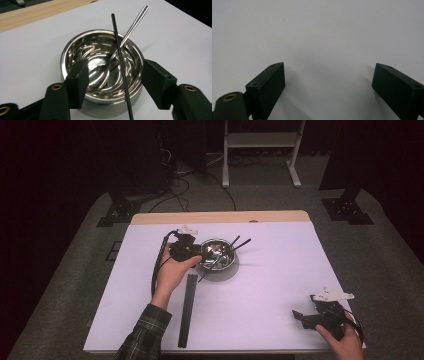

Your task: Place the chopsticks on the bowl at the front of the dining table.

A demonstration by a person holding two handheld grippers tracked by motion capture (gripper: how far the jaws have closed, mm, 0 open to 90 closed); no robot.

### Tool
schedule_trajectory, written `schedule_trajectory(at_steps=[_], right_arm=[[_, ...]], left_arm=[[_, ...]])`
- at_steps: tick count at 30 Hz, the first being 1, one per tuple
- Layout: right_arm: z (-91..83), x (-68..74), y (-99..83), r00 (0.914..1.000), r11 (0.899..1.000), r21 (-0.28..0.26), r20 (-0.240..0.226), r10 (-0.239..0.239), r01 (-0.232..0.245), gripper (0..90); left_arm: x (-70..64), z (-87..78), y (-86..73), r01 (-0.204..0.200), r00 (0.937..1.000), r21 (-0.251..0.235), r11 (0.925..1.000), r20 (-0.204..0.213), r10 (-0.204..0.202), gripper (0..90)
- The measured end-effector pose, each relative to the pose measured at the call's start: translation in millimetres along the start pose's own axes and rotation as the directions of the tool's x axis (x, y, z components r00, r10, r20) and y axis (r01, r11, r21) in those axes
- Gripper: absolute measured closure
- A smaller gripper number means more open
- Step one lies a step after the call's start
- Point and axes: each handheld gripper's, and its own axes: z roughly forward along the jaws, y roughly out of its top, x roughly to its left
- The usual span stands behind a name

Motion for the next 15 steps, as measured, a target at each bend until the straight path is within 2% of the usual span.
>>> schedule_trajectory(at_steps=[3,6,10,15], right_arm=[[0.0,0.0,0.0,1.0000,1.000,0.000,0.000,0.000,0.000,10.0],[0.0,-0.1,0.0,1.0000,1.000,0.000,0.000,-0.001,0.001,10.0],[0.0,-0.2,0.0,1.0000,1.000,0.000,0.000,-0.001,0.001,10.0],[0.0,-0.2,0.0,1.0000,1.000,0.001,-0.001,-0.001,0.001,10.0]], left_arm=[[3.7,-6.1,-4.1,-0.008,0.9999,-0.018,0.9998,-0.006,0.008,34.6],[7.6,-11.8,-7.9,-0.012,0.9998,-0.044,0.9990,-0.016,0.011,27.6],[11.7,-19.5,-14.3,-0.018,0.9996,-0.042,0.9990,-0.023,0.017,25.9],[17.5,-25.5,-23.6,-0.023,0.9993,-0.041,0.9989,-0.029,0.021,19.6]])
